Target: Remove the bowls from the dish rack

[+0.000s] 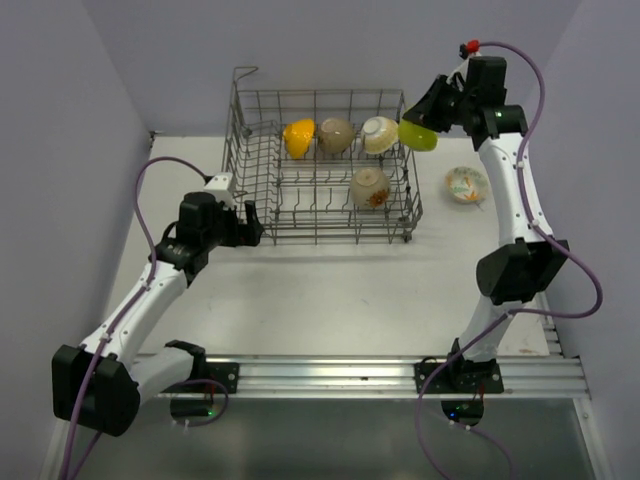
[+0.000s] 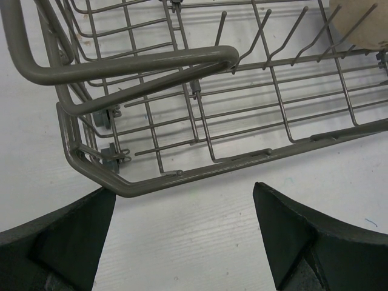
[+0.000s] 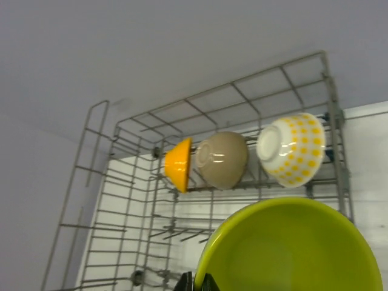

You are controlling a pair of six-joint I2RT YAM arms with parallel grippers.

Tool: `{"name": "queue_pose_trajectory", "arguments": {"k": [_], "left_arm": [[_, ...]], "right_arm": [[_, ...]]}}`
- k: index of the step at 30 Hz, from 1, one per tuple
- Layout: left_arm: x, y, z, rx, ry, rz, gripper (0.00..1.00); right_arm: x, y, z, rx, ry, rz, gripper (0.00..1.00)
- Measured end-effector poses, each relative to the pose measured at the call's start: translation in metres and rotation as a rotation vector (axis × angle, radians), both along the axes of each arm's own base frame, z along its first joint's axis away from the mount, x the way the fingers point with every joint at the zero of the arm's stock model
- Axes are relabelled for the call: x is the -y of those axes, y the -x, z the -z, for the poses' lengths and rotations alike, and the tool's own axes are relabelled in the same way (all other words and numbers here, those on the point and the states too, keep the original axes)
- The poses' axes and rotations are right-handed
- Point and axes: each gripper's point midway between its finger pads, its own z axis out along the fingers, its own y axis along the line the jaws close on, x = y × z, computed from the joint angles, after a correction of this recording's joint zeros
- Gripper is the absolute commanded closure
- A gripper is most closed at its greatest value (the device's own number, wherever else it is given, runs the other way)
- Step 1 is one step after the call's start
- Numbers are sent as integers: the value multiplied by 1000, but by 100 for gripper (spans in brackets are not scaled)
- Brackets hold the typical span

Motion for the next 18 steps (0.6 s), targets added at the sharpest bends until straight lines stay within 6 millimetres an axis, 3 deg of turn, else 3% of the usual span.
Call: {"name": "queue_pose_trajectory", "arguments": {"k": [9, 18], "left_arm": [[1, 2, -1, -1, 6, 8, 0], [2, 3, -2, 1, 8, 11, 0]], "right_arm": [[59, 3, 79, -176, 239, 175, 100], [119, 8, 133, -293, 350, 325, 100]]}}
